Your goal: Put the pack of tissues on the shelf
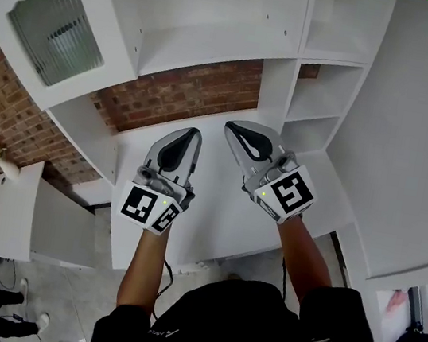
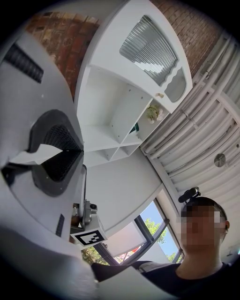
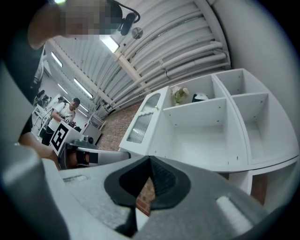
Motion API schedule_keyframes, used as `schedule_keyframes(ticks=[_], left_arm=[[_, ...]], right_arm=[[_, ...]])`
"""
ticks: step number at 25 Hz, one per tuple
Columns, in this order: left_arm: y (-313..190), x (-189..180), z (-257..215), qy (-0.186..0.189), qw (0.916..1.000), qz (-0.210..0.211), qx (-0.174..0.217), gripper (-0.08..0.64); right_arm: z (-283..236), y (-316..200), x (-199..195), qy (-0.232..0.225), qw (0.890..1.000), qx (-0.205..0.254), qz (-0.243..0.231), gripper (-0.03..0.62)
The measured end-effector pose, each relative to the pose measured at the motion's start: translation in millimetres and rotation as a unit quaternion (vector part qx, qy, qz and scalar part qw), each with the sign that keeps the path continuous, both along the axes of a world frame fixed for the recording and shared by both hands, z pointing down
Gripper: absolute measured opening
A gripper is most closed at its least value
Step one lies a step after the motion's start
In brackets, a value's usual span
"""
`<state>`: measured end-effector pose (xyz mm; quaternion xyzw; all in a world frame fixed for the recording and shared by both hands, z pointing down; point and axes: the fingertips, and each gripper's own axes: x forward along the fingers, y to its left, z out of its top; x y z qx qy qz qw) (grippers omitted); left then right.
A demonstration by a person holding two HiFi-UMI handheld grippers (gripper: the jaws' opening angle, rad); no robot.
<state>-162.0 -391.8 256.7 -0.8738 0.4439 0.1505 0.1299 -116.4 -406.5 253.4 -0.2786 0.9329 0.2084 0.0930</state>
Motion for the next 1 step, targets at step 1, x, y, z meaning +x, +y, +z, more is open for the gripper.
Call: schedule_keyframes(ticks=[1], left_arm=[[0.2, 0.3, -0.1, 0.0, 1.0, 0.0, 0.0, -0.003]], right_arm=[[-0.5, 0.3, 0.2, 0.001, 1.0, 0.001, 0.0, 0.0]])
